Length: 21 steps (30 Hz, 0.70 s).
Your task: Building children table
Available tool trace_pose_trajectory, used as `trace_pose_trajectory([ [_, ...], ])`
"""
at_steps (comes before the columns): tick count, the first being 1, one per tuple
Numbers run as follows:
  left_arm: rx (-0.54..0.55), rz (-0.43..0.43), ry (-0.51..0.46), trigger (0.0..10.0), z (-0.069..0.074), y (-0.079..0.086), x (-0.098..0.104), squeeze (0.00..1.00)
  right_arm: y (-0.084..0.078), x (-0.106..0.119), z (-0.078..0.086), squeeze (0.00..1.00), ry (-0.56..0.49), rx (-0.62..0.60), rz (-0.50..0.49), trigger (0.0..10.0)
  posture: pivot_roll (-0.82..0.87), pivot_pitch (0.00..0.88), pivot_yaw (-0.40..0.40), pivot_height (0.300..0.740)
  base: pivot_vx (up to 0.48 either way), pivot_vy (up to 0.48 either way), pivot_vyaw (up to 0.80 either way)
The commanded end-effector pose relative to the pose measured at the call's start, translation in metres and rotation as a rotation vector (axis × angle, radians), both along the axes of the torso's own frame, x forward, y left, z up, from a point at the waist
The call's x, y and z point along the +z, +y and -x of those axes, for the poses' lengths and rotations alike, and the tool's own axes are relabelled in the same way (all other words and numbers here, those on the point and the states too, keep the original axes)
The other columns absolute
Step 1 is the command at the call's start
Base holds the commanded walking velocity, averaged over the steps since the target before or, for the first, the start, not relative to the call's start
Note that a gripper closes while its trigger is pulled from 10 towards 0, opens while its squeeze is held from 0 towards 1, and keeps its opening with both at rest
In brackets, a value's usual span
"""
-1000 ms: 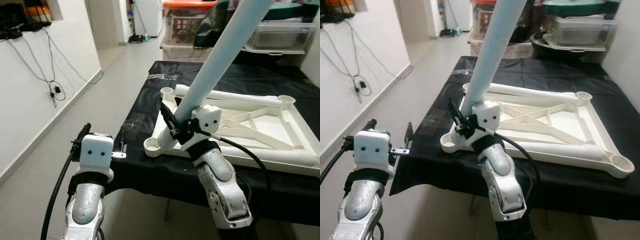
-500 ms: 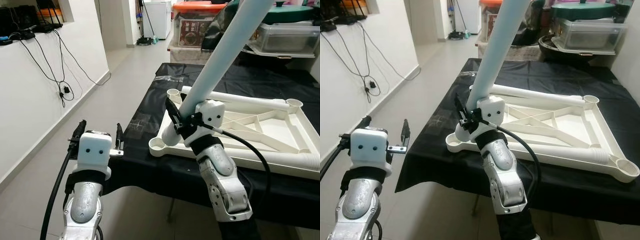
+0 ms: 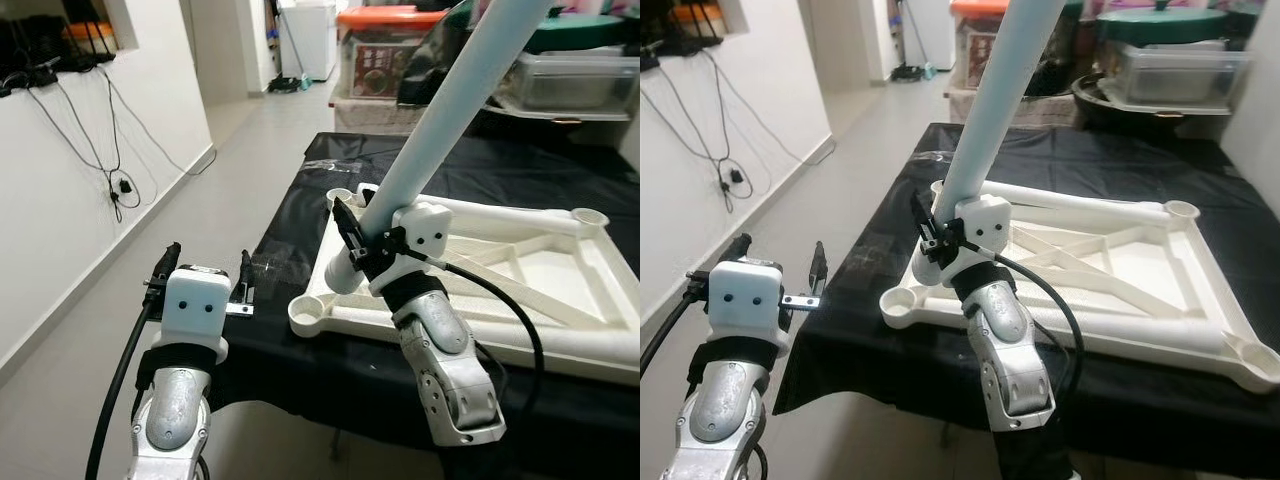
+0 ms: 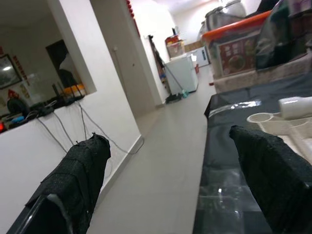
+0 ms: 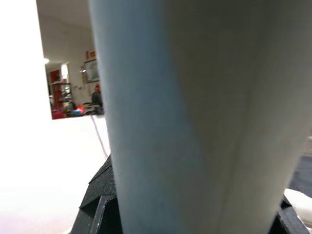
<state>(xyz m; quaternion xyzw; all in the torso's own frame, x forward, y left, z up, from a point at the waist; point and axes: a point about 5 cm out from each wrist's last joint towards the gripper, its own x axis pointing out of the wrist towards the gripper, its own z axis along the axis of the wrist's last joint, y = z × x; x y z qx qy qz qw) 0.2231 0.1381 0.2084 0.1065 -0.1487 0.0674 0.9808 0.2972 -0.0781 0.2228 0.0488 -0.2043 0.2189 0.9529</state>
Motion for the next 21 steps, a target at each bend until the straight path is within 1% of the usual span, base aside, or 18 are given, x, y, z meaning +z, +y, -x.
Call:
trace_pose_trajectory([
  [1, 0.013, -0.009, 0.002, 10.0, 0.0003, 0.0014, -0.0012, 0.0, 0.0024, -0.001, 0.0003, 0.0, 0.009, 0.011, 0.001, 10.0, 0.0, 0.0, 0.007, 0.74, 0.0, 0.0, 0.0],
  [5, 0.019, -0.005, 0.003, 10.0, 0.0001, 0.0027, -0.0014, 0.0, 0.003, -0.001, -0.0003, 0.0, 0.008, 0.013, 0.002, 10.0, 0.0, 0.0, 0.007, 0.74, 0.0, 0.0, 0.0],
  [7, 0.039, 0.019, 0.015, 10.0, 0.0003, 0.006, -0.0033, 0.0, 0.003, -0.0012, -0.0014, 0.0, 0.009, 0.013, 0.004, 10.0, 0.0, 0.0, 0.007, 0.74, 0.0, 0.0, 0.0],
  [9, 0.042, 0.024, 0.018, 10.0, 0.0003, 0.0068, -0.0037, 0.0, 0.0029, -0.0013, -0.0018, 0.0, 0.009, 0.012, 0.004, 10.0, 0.0, 0.0, 0.007, 0.74, 0.0, 0.0, 0.0],
  [12, 0.039, 0.02, 0.011, 10.0, -0.0002, 0.0068, -0.0026, 0.0, 0.0028, -0.0013, -0.0019, 0.0, 0.01, 0.011, 0.003, 10.0, 0.0, 0.0, 0.007, 0.74, 0.0, 0.0, 0.0],
  [16, 0.025, -0.008, 0.002, 10.0, -0.0004, 0.0046, -0.0017, 0.0, 0.0028, -0.0015, -0.0021, 0.0, 0.011, 0.012, 0.003, 10.0, 0.0, 0.0, 0.005, 0.74, 0.0, 0.0, 0.0],
  [21, 0.019, -0.012, 0.009, 10.0, -0.001, 0.0036, -0.0034, 0.0, 0.0029, -0.0015, -0.0025, 0.0, 0.012, 0.013, 0.003, 10.0, 0.0, 0.0, 0.005, 0.74, 0.0, 0.0, 0.0],
])
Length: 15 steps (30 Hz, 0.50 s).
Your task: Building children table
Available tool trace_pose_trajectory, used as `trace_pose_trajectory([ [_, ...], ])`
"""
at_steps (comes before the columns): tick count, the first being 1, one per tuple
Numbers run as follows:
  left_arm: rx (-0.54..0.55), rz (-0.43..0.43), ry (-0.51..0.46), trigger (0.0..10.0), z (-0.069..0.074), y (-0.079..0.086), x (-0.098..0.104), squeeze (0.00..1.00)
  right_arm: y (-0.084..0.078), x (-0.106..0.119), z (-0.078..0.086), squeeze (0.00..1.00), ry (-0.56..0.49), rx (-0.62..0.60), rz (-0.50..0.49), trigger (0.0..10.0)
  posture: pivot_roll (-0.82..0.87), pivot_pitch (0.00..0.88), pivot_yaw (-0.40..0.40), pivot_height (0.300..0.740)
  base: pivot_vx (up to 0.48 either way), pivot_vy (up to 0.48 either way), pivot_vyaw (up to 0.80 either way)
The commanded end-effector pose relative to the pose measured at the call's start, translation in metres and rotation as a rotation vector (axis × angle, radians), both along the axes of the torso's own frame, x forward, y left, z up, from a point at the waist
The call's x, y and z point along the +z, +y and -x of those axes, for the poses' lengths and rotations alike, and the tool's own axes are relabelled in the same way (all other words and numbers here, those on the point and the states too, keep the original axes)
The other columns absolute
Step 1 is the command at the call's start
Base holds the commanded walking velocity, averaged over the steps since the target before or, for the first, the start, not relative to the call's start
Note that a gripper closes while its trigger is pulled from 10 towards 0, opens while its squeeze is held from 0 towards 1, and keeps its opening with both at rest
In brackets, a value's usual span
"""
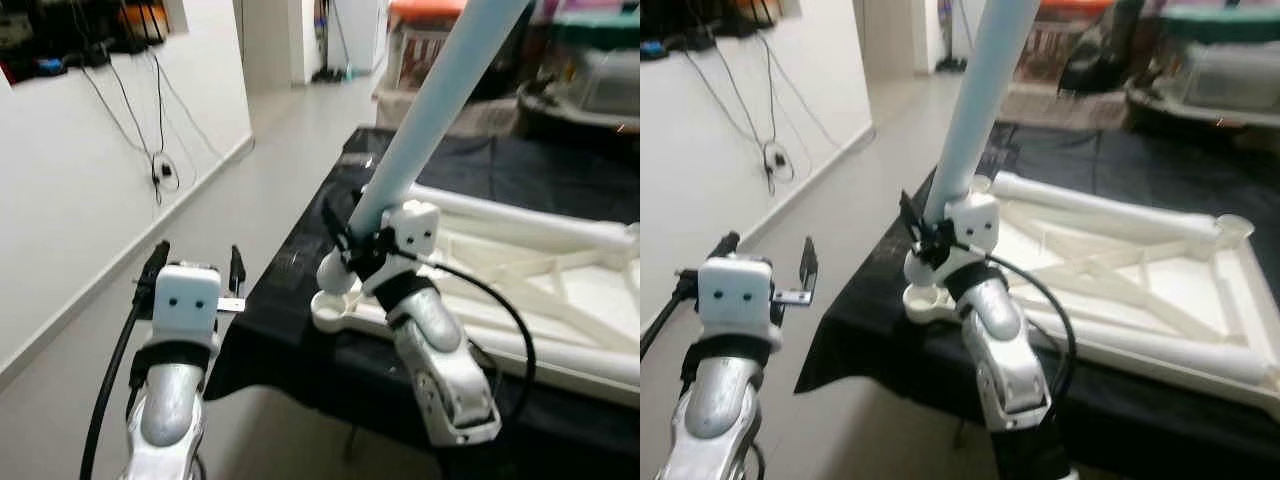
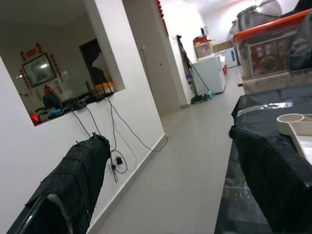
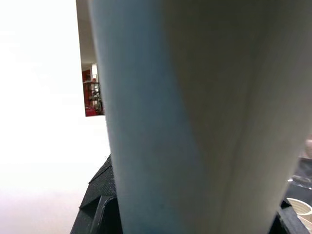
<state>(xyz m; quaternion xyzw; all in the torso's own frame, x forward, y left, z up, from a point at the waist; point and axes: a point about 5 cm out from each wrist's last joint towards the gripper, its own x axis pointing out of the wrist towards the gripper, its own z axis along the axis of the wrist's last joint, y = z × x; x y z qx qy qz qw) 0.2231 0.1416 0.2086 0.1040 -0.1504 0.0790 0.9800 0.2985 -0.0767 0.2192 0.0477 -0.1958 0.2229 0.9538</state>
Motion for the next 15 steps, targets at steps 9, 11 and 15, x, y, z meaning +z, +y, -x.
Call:
trace_pose_trajectory([
  [9, -0.012, -0.03, 0.017, 10.0, -0.0009, -0.0013, -0.0045, 0.0, 0.0024, 0.0013, -0.0017, 0.0, -0.002, 0.008, -0.005, 10.0, 0.0, 0.0, 0.005, 0.74, 0.0, 0.0, 0.0],
  [11, -0.012, -0.03, 0.017, 10.0, -0.0009, -0.0013, -0.0045, 0.0, 0.0024, 0.0013, -0.0017, 0.0, -0.002, 0.008, -0.005, 10.0, 0.0, 0.0, 0.005, 0.74, 0.0, 0.0, 0.0],
  [15, -0.02, -0.034, 0.017, 10.0, -0.001, -0.0021, -0.0044, 0.0, 0.0026, 0.0012, -0.0014, 0.0, -0.001, 0.006, -0.006, 10.0, 0.0, 0.0, 0.005, 0.74, 0.0, 0.0, 0.0],
])
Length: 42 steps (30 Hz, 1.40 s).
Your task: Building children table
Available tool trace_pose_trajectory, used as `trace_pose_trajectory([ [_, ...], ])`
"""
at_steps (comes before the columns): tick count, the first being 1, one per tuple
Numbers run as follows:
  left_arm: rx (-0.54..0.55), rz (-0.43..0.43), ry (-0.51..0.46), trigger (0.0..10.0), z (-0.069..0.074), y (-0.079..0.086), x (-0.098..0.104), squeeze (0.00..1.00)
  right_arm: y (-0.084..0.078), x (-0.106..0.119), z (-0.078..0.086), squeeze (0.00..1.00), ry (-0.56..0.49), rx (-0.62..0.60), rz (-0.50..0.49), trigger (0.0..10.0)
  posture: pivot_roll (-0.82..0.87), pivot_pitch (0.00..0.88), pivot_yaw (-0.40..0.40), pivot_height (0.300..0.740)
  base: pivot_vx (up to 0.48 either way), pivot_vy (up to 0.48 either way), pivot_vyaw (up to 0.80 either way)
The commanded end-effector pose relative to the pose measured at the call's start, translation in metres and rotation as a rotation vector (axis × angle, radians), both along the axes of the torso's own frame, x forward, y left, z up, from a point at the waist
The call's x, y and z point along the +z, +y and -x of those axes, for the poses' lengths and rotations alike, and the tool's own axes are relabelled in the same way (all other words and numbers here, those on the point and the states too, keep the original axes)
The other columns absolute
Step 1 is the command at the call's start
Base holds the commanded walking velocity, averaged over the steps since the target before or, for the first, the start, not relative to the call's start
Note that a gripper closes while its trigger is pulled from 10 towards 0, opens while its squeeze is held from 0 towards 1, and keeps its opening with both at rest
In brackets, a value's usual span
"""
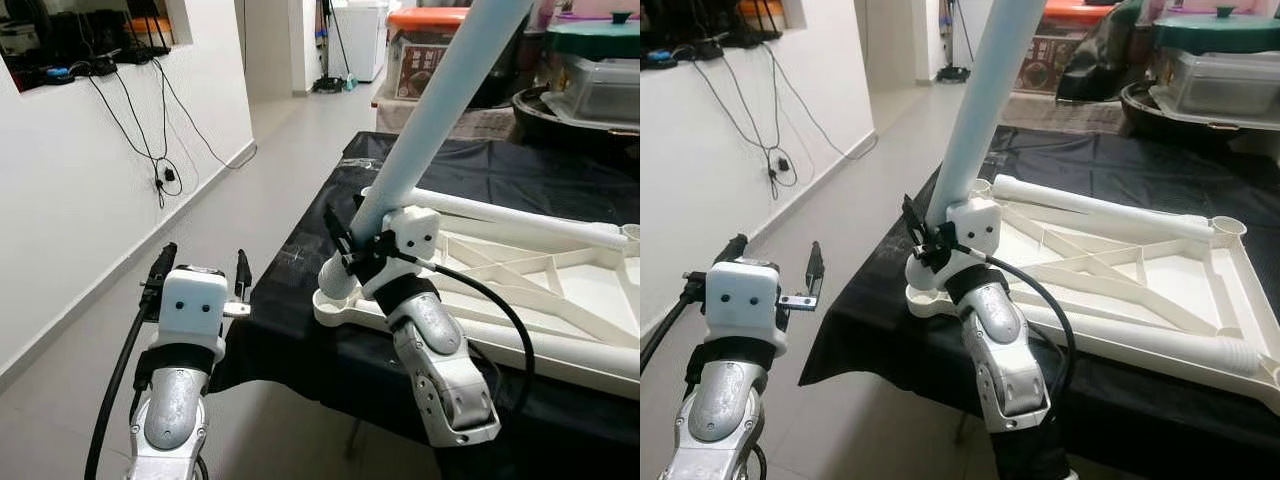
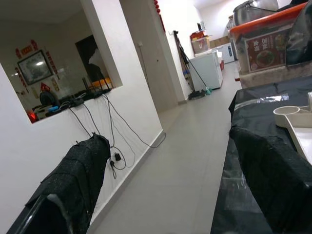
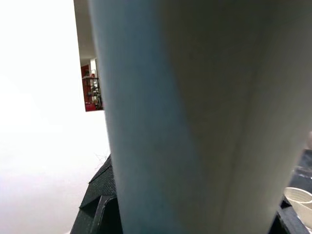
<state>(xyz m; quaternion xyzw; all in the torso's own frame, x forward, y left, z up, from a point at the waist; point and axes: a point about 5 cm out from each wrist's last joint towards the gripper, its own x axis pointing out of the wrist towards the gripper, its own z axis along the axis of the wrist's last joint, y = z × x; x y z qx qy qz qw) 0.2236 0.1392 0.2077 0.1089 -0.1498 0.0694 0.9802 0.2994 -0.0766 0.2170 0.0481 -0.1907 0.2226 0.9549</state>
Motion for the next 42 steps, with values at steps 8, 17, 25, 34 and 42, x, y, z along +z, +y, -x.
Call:
trace_pose_trajectory([
  [8, -0.009, -0.037, 0.012, 10.0, -0.0003, -0.0011, -0.0038, 0.0, 0.0028, 0.003, -0.0005, 0.0, -0.01, 0.007, -0.008, 10.0, 0.0, 0.0, 0.005, 0.74, 0.0, 0.0, 0.0],
  [17, -0.013, -0.038, 0.018, 10.0, 0.0006, -0.0016, -0.0058, 0.0, 0.0024, 0.0016, 0.0001, 0.0, -0.008, 0.003, -0.009, 10.0, 0.0, 0.0, 0.013, 0.74, 0.0, 0.0, 0.0],
  [25, -0.015, -0.048, 0.019, 10.0, 0.0004, -0.0018, -0.0066, 0.0, 0.0027, 0.0018, -0.0004, 0.0, -0.01, 0.005, -0.006, 10.0, 0.0, 0.0, 0.014, 0.74, 0.0, 0.0, 0.0],
  [34, -0.022, -0.045, 0.023, 10.0, 0.0009, -0.0025, -0.0079, 0.0, 0.0027, 0.0017, -0.0002, 0.0, -0.01, 0.005, -0.006, 10.0, 0.0, 0.0, 0.016, 0.74, 0.0, 0.0, 0.0],
  [42, -0.022, -0.066, 0.026, 10.0, 0.0014, -0.0029, -0.0091, 0.0, 0.0032, 0.0015, 0.0004, 0.0, -0.01, 0.007, -0.005, 10.0, 0.0, 0.0, 0.015, 0.74, 0.0, 0.0, 0.0],
])
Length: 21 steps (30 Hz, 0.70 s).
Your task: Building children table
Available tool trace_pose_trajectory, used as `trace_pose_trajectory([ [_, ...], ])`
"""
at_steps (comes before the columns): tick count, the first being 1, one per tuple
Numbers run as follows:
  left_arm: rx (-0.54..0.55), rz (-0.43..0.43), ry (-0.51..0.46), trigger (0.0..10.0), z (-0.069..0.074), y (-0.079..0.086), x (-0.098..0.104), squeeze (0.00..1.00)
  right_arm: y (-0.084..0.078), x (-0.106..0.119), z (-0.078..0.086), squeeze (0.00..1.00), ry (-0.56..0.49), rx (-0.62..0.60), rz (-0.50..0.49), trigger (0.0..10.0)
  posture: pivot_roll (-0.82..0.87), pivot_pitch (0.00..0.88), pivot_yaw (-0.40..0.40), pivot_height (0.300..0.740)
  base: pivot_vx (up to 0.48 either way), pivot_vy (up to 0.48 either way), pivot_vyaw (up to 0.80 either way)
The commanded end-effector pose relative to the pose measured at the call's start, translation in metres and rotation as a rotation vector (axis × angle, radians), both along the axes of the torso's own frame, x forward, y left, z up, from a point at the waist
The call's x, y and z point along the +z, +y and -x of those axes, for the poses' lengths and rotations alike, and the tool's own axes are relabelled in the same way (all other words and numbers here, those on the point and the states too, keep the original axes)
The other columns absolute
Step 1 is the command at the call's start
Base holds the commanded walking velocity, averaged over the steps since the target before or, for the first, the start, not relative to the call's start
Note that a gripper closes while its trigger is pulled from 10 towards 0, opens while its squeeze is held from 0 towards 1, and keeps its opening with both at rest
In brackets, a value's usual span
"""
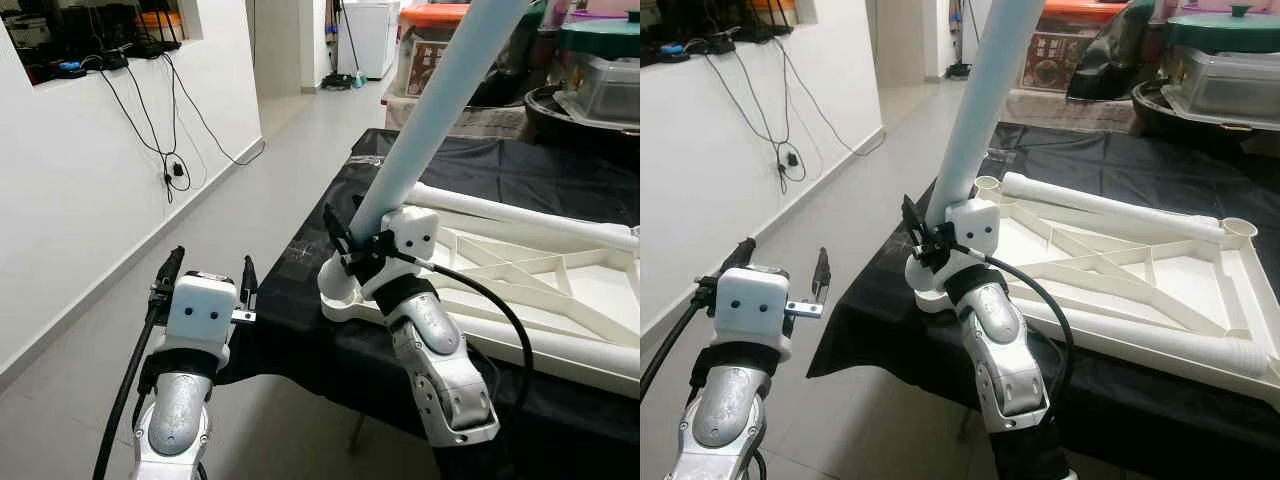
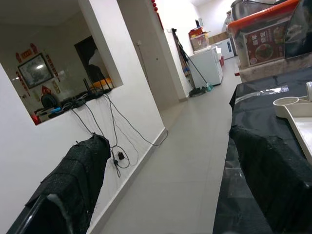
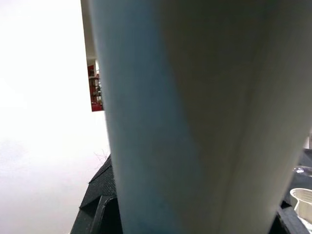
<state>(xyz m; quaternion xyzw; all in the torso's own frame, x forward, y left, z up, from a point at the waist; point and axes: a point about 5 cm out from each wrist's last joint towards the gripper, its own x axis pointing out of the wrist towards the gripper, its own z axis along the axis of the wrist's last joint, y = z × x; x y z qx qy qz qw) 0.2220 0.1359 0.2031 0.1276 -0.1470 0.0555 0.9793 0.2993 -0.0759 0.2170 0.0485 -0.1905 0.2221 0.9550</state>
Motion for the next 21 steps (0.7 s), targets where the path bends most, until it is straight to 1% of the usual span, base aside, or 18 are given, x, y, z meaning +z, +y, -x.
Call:
trace_pose_trajectory([
  [1, -0.003, -0.034, 0.016, 10.0, -0.0003, 0.0, -0.005, 0.0, 0.0029, 0.0013, 0.0003, 0.0, -0.009, 0.009, -0.003, 10.0, 0.0, 0.0, 0.013, 0.74, 0.0, 0.0, 0.0],
  [11, -0.011, -0.055, 0.019, 10.0, -0.0011, -0.0017, -0.0051, 0.0, 0.0035, 0.0005, 0.0003, 0.0, -0.004, 0.008, -0.003, 10.0, 0.0, 0.0, 0.012, 0.74, 0.0, 0.0, 0.0],
  [21, -0.008, -0.059, 0.019, 10.0, -0.0004, -0.0015, -0.0061, 0.0, 0.0034, -0.0015, 0.0008, 0.0, 0.001, 0.006, -0.004, 10.0, 0.01, 0.0, 0.013, 0.74, 0.249, 0.0, 0.0],
])
